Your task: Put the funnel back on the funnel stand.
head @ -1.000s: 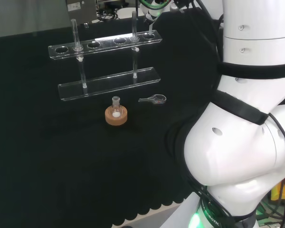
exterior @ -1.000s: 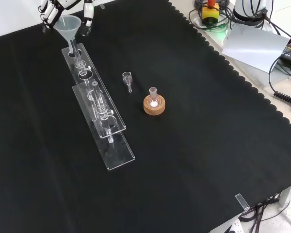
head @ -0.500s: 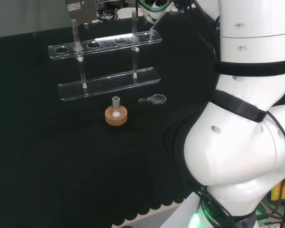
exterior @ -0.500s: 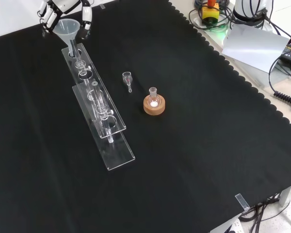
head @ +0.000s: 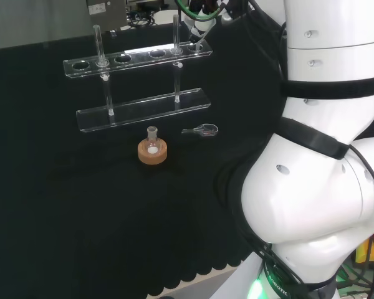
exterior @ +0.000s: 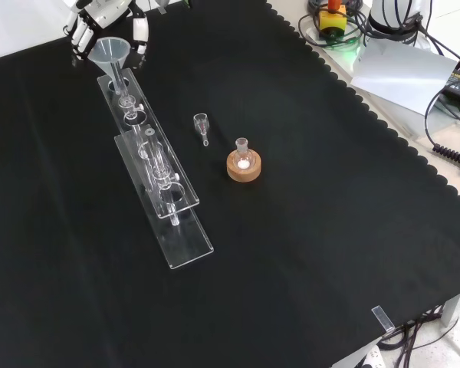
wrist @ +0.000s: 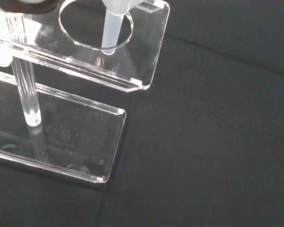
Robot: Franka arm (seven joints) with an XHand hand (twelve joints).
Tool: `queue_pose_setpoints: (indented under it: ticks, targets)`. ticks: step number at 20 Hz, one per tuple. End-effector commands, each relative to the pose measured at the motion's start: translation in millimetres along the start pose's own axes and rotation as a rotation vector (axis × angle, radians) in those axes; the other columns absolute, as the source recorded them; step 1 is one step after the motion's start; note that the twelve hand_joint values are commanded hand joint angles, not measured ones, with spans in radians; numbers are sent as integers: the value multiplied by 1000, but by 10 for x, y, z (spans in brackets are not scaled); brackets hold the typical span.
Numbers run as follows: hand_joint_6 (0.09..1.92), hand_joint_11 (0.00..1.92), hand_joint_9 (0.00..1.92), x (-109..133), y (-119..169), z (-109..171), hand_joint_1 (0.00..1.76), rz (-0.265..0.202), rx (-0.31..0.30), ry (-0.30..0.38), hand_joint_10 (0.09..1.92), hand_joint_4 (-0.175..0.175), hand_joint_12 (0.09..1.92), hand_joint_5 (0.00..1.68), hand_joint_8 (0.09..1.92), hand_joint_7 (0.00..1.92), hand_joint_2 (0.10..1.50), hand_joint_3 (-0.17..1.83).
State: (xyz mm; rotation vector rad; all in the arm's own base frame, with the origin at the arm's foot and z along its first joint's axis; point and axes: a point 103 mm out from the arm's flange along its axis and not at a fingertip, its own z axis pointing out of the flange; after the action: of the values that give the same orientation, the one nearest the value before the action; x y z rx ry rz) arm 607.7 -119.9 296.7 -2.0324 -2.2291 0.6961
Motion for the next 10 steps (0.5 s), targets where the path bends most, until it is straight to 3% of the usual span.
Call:
queue_pose_setpoints:
  ticks: [1, 10]
  targets:
    - [242, 520, 918, -20, 27, 84, 792, 0, 17, 10, 497, -60, 1233, 460, 690, 478, 766, 489]
    - [180, 459, 805, 49, 56, 155, 758, 7, 56, -13, 547, -64, 1275, 385, 712, 400, 743, 497]
